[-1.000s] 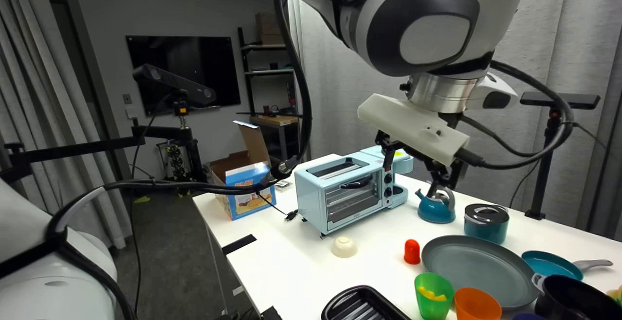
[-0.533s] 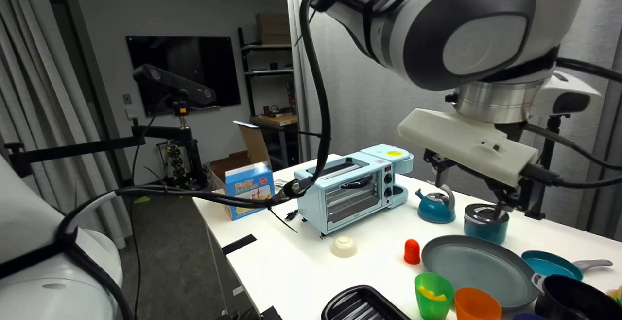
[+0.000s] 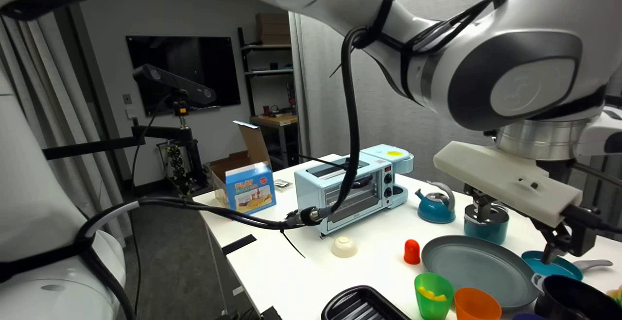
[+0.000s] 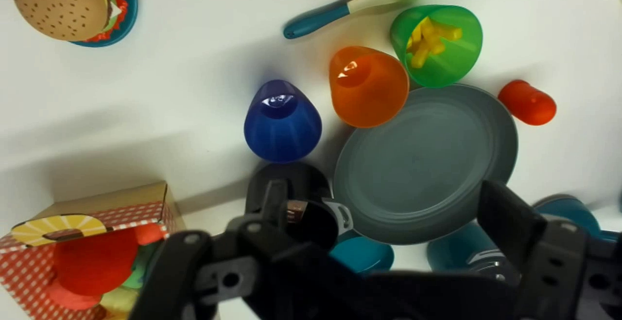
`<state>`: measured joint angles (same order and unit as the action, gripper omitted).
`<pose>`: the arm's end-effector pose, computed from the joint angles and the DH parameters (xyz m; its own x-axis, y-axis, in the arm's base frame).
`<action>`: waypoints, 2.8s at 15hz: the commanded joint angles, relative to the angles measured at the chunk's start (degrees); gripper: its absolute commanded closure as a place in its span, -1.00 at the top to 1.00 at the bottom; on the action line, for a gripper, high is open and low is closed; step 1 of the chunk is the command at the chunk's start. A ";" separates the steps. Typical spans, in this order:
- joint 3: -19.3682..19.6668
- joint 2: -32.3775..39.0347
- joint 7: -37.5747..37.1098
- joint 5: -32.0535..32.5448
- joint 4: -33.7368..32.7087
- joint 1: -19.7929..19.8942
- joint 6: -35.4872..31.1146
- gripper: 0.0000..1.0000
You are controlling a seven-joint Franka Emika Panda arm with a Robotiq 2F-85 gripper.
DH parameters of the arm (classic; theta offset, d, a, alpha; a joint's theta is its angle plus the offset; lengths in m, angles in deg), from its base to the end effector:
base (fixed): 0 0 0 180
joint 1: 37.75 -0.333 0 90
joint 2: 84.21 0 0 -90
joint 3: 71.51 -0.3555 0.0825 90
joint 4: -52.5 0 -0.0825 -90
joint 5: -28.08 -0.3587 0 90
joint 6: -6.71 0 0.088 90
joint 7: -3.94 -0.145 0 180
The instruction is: Place the dark blue cup inside the black pot
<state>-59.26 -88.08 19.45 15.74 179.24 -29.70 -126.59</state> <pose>0.4886 -0.1718 0.4414 0.9511 -0.2266 0.2098 -0.1996 -0.9695 -0.1424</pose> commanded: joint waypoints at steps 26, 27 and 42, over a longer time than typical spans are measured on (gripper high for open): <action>-0.49 12.48 -3.89 1.83 -8.88 3.92 1.06 1.00; -0.51 13.36 -3.76 1.65 -9.28 4.04 1.28 1.00; -1.60 24.42 -3.50 0.71 -16.30 6.76 3.19 1.00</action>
<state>-59.61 -66.68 16.08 16.77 166.65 -24.74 -126.05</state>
